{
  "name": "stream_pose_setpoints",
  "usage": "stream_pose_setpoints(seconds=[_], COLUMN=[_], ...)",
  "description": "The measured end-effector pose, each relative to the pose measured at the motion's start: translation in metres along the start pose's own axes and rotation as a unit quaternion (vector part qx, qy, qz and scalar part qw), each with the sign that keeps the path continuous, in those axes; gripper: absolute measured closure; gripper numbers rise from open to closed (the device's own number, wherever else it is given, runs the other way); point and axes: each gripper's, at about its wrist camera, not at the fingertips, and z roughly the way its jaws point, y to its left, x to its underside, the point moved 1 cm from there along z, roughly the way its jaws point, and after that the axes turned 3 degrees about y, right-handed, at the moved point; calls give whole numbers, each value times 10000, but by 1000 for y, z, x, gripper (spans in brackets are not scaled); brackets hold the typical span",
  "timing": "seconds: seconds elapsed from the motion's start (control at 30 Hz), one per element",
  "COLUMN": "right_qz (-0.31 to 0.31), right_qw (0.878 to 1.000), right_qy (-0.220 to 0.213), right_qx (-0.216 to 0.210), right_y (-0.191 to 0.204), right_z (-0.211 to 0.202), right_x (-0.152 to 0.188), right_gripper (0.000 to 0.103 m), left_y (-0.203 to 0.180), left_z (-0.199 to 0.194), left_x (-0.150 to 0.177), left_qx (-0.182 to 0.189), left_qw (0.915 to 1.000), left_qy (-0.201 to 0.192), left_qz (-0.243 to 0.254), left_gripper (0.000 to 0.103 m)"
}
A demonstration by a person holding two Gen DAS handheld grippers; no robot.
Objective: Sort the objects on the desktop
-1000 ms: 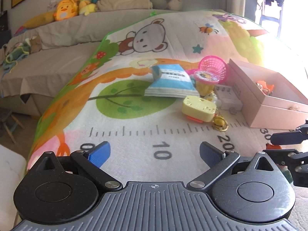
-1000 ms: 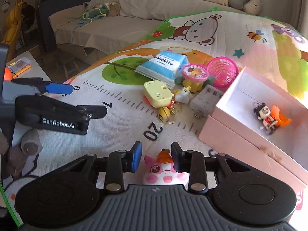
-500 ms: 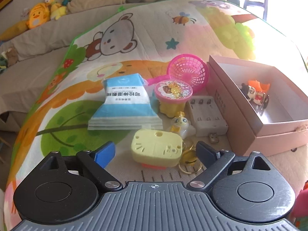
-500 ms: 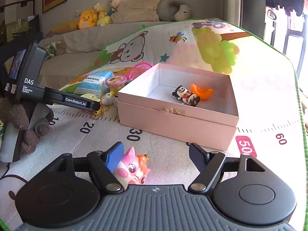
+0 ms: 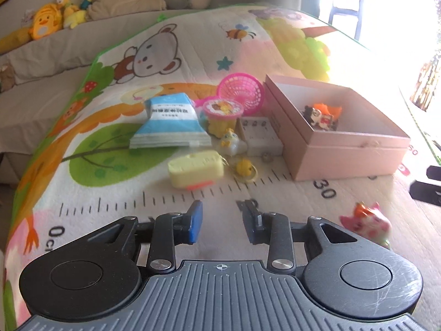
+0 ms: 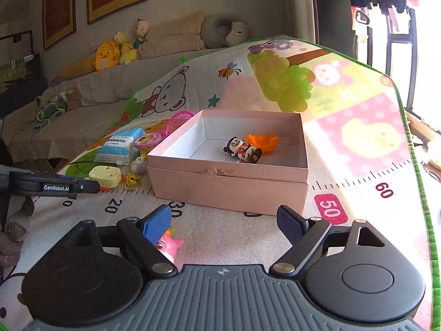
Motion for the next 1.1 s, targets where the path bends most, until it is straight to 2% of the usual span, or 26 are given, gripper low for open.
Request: stream_pose_setpoints(seconds=[0.07, 0.1, 0.17, 0.27, 0.43, 0.57, 0.73, 0.8, 1.0, 1.1], right_qz=[-71, -142, -284, -457, -593, -537, -322, -375, -521, -681], right_qw=[9999, 9996, 9986, 9965, 9932, 9927, 9917, 9913, 9896, 9889], right_qy=[59, 114, 243, 445, 779, 847, 946, 979, 1089, 1124], right_qx=[-105, -200, -364, -535, -624, -667, -810, -790, -777, -699], right_y=[4, 8, 18, 34, 50, 49, 41, 43, 44, 48], right_z=[-2, -2, -1, 6, 17, 18, 21, 22, 25, 26], right_x=[2, 4, 10, 21, 39, 43, 42, 42, 41, 42], right_gripper=[17, 16, 16, 14, 13, 7, 0, 0, 0, 0], left_y=[-1, 0, 7, 15, 12, 7, 1, -2, -16, -21], left_z=[-1, 0, 5, 19, 50, 66, 52, 31, -40, -50], left_x=[7, 7, 2, -14, -33, -39, -36, -33, -25, -13], left_qx=[-11, -73, -334, -444, -790, -934, -993, -857, -107, 45], left_qw=[10000, 10000, 9991, 9977, 9964, 9955, 9950, 9960, 9970, 9977], left_qy=[41, 30, -41, -122, -74, 12, -112, -247, -745, -663], left_qz=[-21, -53, -268, -493, -295, -164, 79, 101, 171, 137], left_gripper=[61, 49, 36, 25, 26, 41, 41, 41, 41, 41])
